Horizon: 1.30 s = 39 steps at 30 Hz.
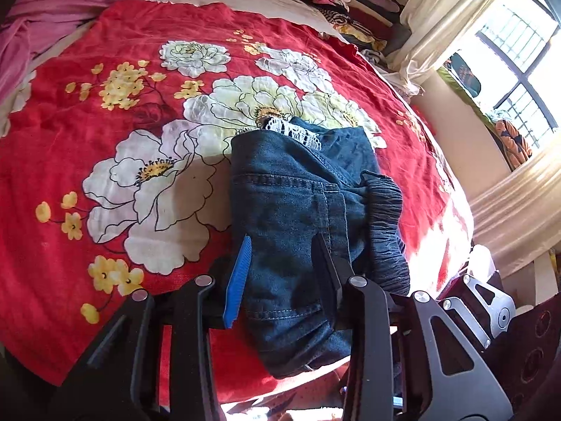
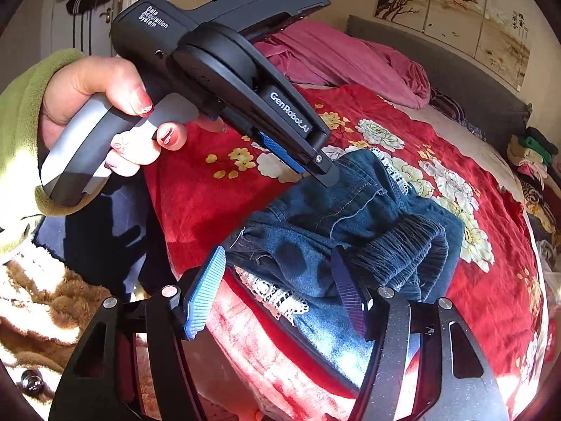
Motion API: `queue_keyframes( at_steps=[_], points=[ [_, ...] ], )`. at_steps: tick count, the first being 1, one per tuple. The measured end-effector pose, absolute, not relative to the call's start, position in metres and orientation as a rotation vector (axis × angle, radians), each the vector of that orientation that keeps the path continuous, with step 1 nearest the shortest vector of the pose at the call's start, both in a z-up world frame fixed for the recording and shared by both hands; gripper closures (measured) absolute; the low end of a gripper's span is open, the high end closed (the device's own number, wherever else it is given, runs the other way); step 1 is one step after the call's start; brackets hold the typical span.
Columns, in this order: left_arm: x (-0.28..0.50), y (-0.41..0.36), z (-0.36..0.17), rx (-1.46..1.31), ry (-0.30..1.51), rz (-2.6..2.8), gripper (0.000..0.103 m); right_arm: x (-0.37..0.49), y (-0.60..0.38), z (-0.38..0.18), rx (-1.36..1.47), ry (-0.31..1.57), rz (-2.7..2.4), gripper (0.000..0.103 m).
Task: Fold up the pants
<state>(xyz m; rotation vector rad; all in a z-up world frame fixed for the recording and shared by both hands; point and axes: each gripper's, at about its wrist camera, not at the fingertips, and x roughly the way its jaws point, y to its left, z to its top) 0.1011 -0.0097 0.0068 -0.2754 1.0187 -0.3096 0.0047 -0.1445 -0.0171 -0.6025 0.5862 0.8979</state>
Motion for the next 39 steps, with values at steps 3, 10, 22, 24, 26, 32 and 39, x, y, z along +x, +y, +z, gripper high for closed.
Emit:
queue_keyframes(
  at_steps=[3, 10, 22, 24, 26, 32, 39],
  points=[
    [0.112, -0.014, 0.004, -0.251, 1.030, -0.308, 0.076, 0.005, -0.131, -0.024, -0.715, 0.560, 0.931, 0.054],
    [0.139, -0.024, -0.017, -0.204, 1.095, -0.290, 0.076, 0.014, -0.121, -0.042, -0.771, 0.586, 1.038, 0.083],
    [0.146, -0.022, -0.022, -0.218, 1.105, -0.304, 0.076, -0.001, -0.142, -0.035, -0.695, 0.584, 1.059, 0.083],
    [0.146, -0.023, -0.020, -0.213, 1.105, -0.306, 0.076, -0.010, -0.137, -0.026, -0.720, 0.500, 1.053, 0.068],
    [0.147, -0.023, -0.020, -0.212, 1.107, -0.307, 0.076, -0.016, -0.131, -0.022, -0.779, 0.439, 1.042, 0.067],
    [0.147, -0.022, -0.020, -0.217, 1.100, -0.304, 0.076, -0.005, -0.101, -0.049, -0.944, 0.493, 1.035, 0.086],
    [0.148, -0.019, -0.025, -0.240, 1.098, -0.308, 0.075, 0.002, -0.123, -0.061, -0.754, 0.629, 1.118, 0.088]
  ],
)
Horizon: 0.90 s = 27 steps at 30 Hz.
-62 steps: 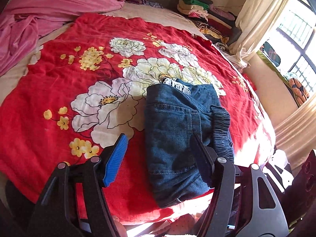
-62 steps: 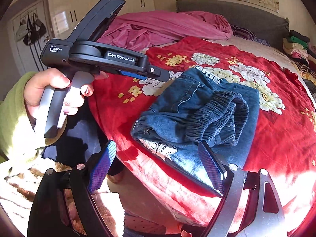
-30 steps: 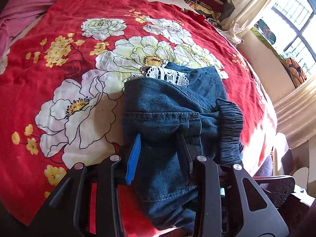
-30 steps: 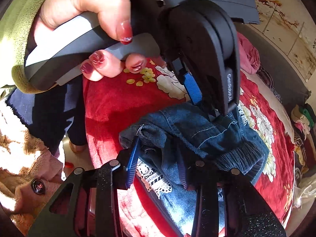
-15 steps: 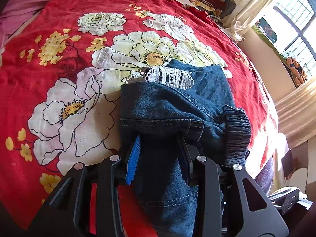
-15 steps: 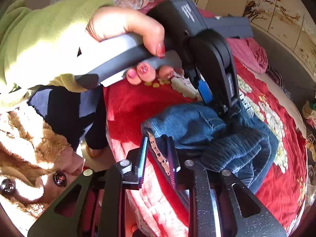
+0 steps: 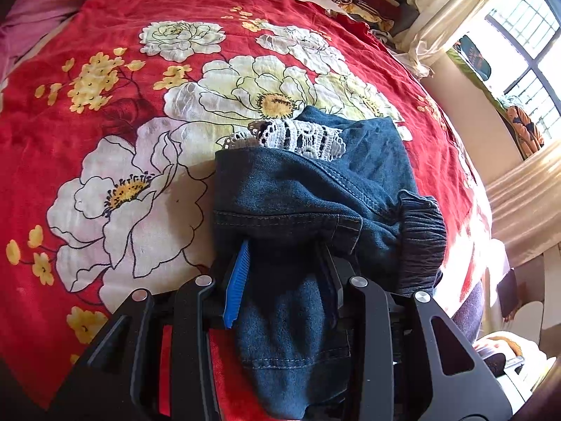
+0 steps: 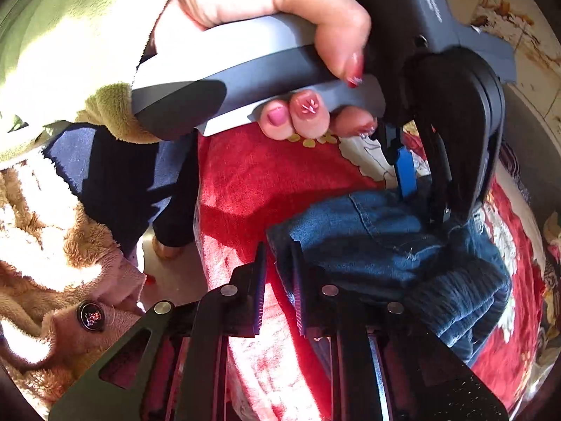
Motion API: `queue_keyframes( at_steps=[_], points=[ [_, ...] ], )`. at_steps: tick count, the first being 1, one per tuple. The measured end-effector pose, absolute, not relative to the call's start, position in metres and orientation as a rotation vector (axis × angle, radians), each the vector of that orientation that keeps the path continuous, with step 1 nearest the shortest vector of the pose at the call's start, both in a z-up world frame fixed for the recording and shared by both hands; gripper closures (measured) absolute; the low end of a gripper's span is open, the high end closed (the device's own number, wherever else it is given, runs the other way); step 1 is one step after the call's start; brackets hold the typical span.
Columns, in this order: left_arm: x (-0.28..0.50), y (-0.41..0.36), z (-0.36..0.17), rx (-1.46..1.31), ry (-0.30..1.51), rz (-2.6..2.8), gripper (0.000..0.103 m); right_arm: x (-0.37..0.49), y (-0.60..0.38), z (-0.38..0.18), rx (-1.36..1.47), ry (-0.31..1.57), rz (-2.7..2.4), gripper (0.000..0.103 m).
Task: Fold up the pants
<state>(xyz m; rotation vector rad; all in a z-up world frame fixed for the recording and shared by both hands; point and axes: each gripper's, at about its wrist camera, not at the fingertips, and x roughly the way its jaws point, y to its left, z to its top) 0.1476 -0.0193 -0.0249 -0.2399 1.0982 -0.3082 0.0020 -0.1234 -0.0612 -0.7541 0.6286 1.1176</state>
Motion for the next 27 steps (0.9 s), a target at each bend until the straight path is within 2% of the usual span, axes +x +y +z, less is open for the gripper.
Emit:
queue_keyframes(
  at_steps=[1, 3, 5, 10, 19, 27],
  points=[
    [0.148, -0.019, -0.026, -0.245, 1.099, -0.306, 0.075, 0.004, -0.125, -0.061, -0.712, 0.652, 1.126, 0.084],
    [0.146, -0.019, -0.025, -0.248, 1.088, -0.302, 0.075, 0.004, -0.129, -0.057, -0.673, 0.663, 1.117, 0.082],
    [0.142, -0.020, -0.020, -0.237, 1.064, -0.303, 0.074, 0.000, -0.134, -0.041, -0.596, 0.686, 1.130, 0.077],
    [0.134, -0.022, -0.010, -0.228, 1.033, -0.296, 0.071, 0.003, -0.171, -0.002, -0.374, 0.649, 1.093, 0.063],
    [0.123, -0.029, 0.003, -0.207, 1.004, -0.313, 0.068, 0.013, -0.215, 0.017, -0.233, 0.603, 0.900, 0.062],
    [0.116, -0.032, 0.012, -0.196, 0.985, -0.319, 0.068, 0.010, -0.228, 0.023, -0.226, 0.592, 0.856, 0.059]
  ],
)
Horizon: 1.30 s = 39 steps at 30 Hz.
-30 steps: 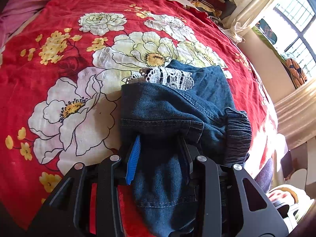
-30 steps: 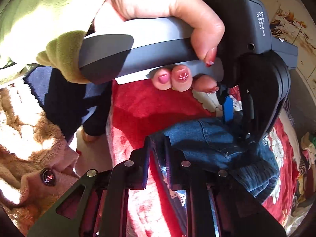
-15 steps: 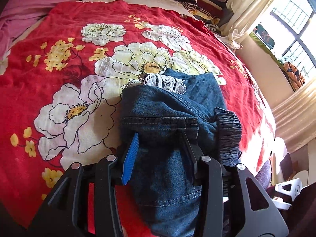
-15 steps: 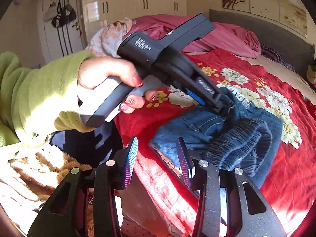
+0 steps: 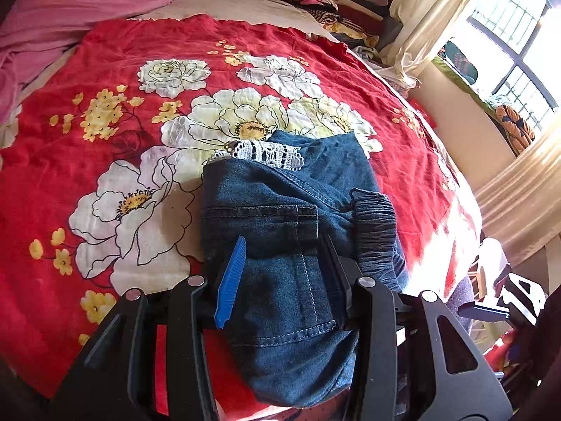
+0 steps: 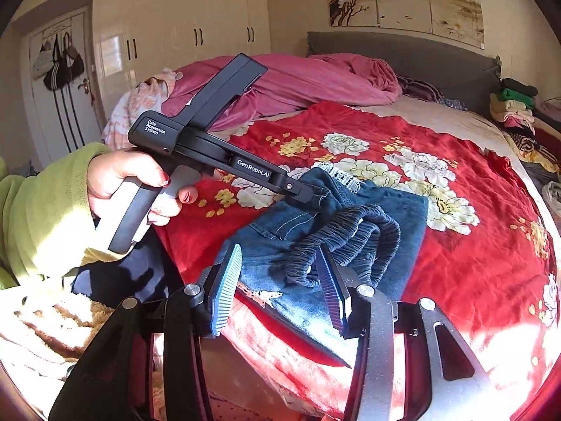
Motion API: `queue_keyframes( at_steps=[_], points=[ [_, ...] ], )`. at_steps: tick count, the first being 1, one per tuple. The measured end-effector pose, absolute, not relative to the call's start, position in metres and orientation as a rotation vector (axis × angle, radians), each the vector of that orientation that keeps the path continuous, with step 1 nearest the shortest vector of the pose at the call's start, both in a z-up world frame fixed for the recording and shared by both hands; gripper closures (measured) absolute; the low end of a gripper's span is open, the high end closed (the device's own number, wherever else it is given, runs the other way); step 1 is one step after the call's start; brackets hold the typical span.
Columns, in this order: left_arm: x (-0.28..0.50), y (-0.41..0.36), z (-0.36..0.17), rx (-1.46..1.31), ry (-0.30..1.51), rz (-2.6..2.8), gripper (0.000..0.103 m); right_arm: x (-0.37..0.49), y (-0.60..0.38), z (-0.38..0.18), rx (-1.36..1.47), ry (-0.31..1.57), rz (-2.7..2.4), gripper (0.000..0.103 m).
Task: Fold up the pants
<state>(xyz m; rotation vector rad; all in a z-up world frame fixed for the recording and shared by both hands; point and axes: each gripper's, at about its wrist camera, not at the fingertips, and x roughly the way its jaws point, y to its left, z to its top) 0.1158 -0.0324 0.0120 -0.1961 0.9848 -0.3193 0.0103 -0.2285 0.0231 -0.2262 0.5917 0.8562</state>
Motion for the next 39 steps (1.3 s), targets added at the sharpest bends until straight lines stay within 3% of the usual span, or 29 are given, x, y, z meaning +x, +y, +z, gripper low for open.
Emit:
queue_keyframes(
  at_steps=[11, 22, 26, 28, 37, 39],
  points=[
    [0.101, -0.035, 0.018, -0.154, 0.957, -0.318, 0.065, 0.028, -0.234, 0.045, -0.178, 0.545, 0.710, 0.047],
    [0.092, -0.029, -0.010, -0.145, 1.005, -0.292, 0.064, 0.143, -0.173, 0.030, -0.272, 0.780, 0.688, 0.048],
    [0.092, -0.030, -0.019, -0.146, 1.022, -0.294, 0.063, 0.169, -0.138, -0.001, -0.397, 0.889, 0.724, 0.062],
    [0.092, -0.031, -0.020, -0.142, 1.022, -0.294, 0.063, 0.173, -0.127, -0.018, -0.489, 0.903, 0.691, 0.092],
    [0.092, -0.030, -0.021, -0.152, 1.016, -0.293, 0.062, 0.173, -0.140, -0.019, -0.415, 0.854, 0.641, 0.093],
    [0.091, -0.029, -0.016, -0.157, 1.004, -0.291, 0.061, 0.170, -0.155, -0.004, -0.325, 0.828, 0.652, 0.088]
  ],
)
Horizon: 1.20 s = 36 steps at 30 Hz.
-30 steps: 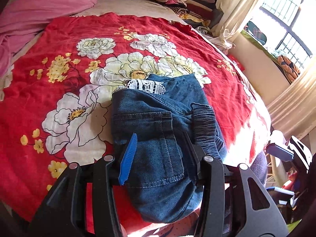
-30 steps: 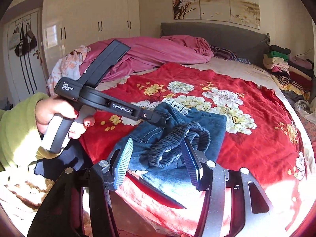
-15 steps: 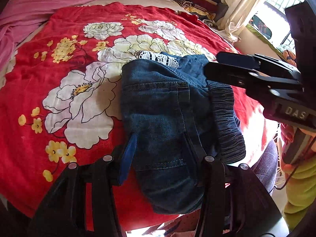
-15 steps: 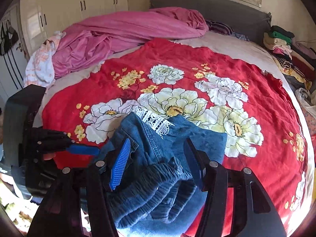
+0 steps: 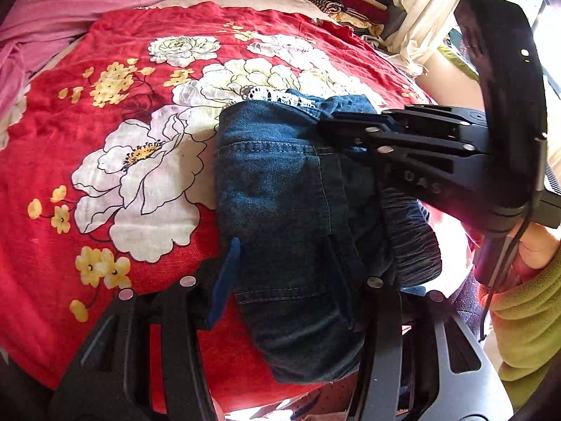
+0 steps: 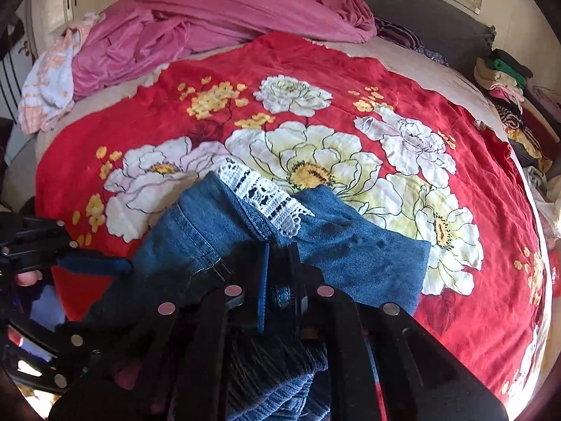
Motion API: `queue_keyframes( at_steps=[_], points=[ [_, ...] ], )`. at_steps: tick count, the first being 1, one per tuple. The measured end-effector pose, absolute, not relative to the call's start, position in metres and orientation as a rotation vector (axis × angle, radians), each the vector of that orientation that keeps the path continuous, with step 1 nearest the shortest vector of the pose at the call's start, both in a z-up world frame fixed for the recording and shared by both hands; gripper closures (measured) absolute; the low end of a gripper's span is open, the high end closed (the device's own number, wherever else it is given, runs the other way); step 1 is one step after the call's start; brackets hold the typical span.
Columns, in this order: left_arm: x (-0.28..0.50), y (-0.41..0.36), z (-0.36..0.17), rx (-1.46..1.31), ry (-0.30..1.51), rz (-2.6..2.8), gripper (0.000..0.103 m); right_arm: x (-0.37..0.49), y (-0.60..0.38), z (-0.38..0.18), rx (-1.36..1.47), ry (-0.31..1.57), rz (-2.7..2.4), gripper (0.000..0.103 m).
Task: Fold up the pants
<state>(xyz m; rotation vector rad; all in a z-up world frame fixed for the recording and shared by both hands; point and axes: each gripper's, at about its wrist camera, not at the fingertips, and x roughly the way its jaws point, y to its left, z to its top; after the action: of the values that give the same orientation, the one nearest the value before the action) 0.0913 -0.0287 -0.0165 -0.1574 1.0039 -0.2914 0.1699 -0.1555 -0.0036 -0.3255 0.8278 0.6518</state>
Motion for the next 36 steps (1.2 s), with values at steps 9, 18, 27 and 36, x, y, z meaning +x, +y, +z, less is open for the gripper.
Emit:
queue_keyframes(
  at_steps=[9, 18, 27, 36],
  points=[
    [0.089, -0.021, 0.002, -0.155, 0.953, -0.258, 0.057, 0.145, -0.225, 0.044, -0.135, 0.721, 0.572, 0.064],
    [0.091, -0.011, 0.011, -0.153, 0.927, -0.210, 0.049, 0.127, -0.266, 0.036, -0.050, 0.721, 0.495, 0.046],
    [0.094, -0.006, 0.005, -0.154, 0.935, -0.176, 0.031, 0.113, -0.283, 0.003, 0.024, 0.796, 0.462, 0.030],
    [0.106, -0.010, -0.021, -0.208, 0.981, -0.179, 0.023, 0.122, -0.280, -0.021, 0.096, 0.874, 0.493, 0.030]
  ],
)
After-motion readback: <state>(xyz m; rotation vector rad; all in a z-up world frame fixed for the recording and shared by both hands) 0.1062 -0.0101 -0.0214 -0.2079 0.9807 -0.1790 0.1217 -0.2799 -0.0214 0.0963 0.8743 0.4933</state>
